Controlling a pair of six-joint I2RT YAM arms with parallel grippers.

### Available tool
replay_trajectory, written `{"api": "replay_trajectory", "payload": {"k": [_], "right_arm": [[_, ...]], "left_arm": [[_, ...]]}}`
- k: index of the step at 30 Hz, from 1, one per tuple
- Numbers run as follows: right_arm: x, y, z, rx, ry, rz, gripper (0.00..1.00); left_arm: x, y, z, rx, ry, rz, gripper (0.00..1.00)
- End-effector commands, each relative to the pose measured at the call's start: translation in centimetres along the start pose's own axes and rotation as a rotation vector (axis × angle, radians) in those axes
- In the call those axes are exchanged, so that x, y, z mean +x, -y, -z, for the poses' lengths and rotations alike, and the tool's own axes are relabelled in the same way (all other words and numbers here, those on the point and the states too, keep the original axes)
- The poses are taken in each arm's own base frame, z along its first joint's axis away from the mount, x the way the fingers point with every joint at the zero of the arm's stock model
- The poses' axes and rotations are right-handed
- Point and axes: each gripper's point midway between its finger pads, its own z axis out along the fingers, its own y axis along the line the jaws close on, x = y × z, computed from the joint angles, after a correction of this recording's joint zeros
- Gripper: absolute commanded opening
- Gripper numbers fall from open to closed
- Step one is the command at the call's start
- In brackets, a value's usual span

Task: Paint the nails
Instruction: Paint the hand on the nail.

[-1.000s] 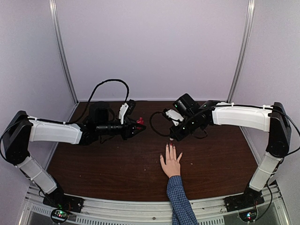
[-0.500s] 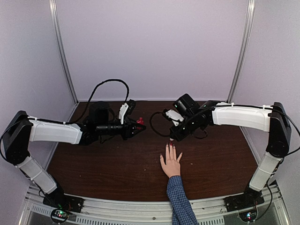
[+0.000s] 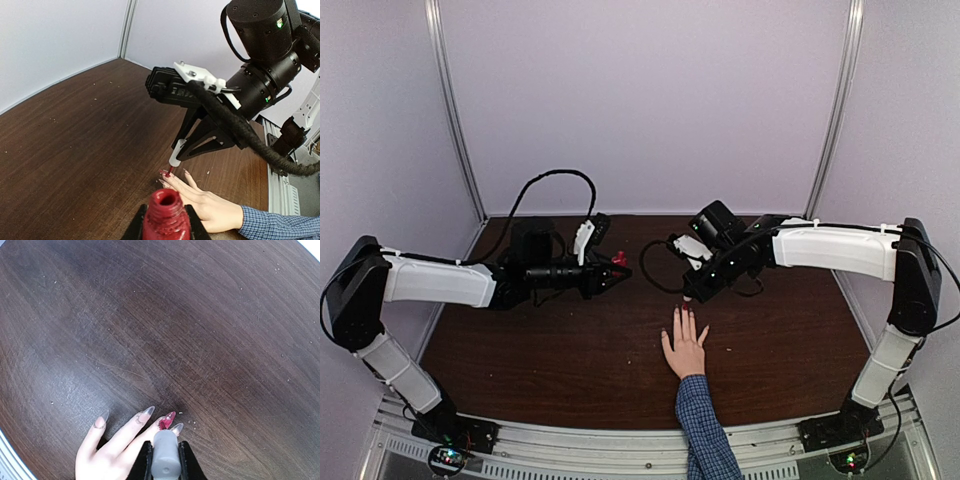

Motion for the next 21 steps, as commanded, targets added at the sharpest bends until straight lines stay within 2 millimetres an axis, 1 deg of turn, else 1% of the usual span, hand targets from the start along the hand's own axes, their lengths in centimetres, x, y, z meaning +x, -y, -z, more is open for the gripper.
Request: {"api": "replay_trajectory", "payload": {"k": [1, 12, 21], "right_arm": [[0.72, -0.03, -0.44, 0.005, -0.022, 0.007, 0.00], [0.73, 0.05, -0.46, 0.010, -0.025, 0.009, 0.00], [0.39, 0.65, -0.23, 0.042, -0.011, 0.002, 0.00]], "left_arm": [[-1.37, 0.04, -0.08, 0.014, 0.051, -0.022, 0.00], [-1.40, 0.06, -0.04, 0.015, 0.051, -0.023, 0.00], [-1.36, 0.04, -0.07, 0.014, 0.050, -0.022, 0.00]]}}
